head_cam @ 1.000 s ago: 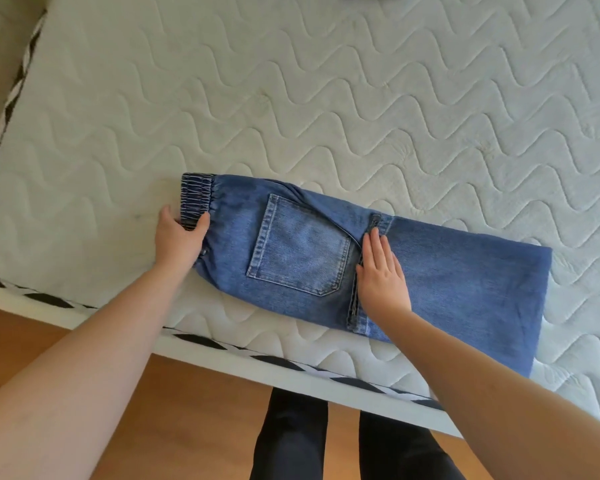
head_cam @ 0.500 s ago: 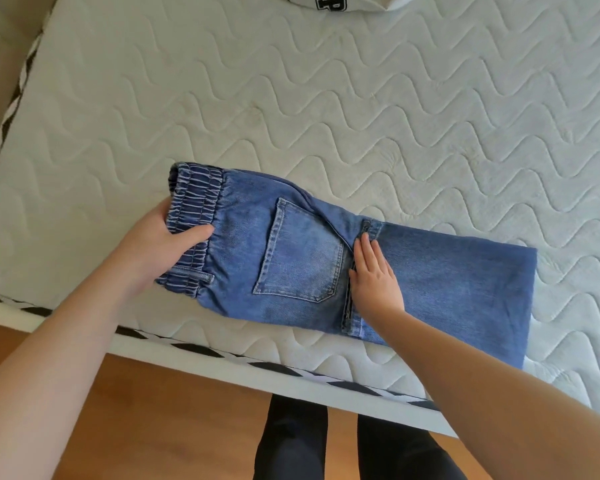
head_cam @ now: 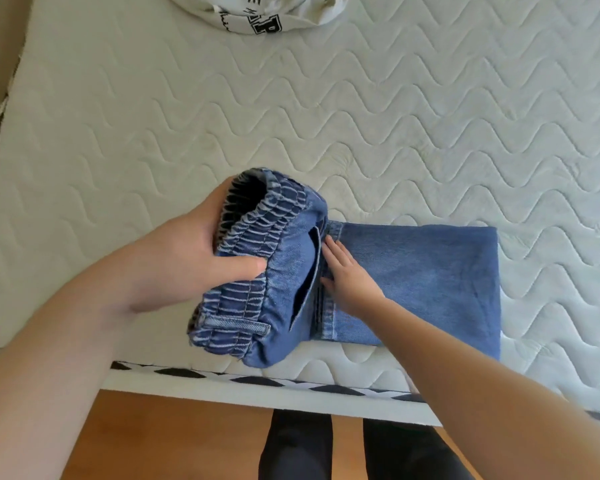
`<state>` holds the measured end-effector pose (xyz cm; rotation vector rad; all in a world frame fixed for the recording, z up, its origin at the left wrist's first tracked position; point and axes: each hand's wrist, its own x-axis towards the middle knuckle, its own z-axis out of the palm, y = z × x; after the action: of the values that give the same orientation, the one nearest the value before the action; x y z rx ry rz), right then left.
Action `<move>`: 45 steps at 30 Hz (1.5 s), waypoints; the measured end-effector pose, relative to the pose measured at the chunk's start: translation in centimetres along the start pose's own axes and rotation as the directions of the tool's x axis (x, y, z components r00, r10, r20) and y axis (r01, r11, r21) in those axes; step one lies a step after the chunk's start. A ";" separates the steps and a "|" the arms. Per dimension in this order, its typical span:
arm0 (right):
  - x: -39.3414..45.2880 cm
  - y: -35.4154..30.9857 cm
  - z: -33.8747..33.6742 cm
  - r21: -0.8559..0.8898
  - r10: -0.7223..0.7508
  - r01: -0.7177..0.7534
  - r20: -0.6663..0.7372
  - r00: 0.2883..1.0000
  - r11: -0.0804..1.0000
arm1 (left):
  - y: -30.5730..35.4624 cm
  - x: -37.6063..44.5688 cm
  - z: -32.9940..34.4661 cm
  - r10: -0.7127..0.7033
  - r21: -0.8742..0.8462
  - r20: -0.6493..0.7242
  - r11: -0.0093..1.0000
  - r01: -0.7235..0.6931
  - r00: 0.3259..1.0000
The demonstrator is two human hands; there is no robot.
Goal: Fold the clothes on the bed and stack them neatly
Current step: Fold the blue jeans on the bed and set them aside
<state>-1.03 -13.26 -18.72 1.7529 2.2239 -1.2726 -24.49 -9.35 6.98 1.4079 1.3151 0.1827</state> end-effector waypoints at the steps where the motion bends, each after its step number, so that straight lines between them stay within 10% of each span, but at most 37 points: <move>1: -0.5 0.6 -0.8 0.105 -0.017 0.020 -0.021 1.000 0.994 | 0.9 0.7 0.8 0.001 0.018 0.056 1.000 -0.002 0.998; 6: -4.8 4.4 -4.6 0.524 0.208 -0.034 -0.278 0.938 0.851 | 3.9 5.6 6.8 0.022 0.122 0.196 0.991 -0.046 0.980; 13: -11.2 10.7 -8.4 0.980 0.588 0.014 -0.131 0.798 0.199 | 4.8 14.9 21.7 -0.066 0.230 0.210 0.973 0.017 0.975; 17: -13.2 13.8 -9.0 0.997 0.710 0.000 -0.053 0.702 0.075 | 3.9 17.6 28.2 -0.129 0.224 0.121 0.970 0.100 0.984; 22: -14.1 14.6 -8.2 0.959 0.679 -0.138 -0.070 0.731 0.248 | 1.6 17.2 29.6 -0.025 0.035 0.050 0.999 0.023 0.998; 27: -13.2 14.0 -7.4 0.766 0.640 -0.285 -0.206 0.740 0.576 | -1.1 19.4 26.6 0.251 0.430 -0.067 0.880 -0.199 0.966; 36: -13.5 15.6 -9.0 0.771 0.623 -0.229 -0.261 0.737 0.594 | -1.3 24.7 25.6 0.439 0.665 0.195 0.598 -0.447 0.877; 45: -11.9 17.3 -9.2 0.573 0.693 -0.434 -0.374 0.616 0.695 | -1.5 27.4 28.9 0.243 0.799 0.071 0.566 -0.201 0.967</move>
<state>21.53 -16.61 -16.61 3.0399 1.2808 -1.2224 5.54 -6.11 -18.98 2.3710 1.3020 -0.2693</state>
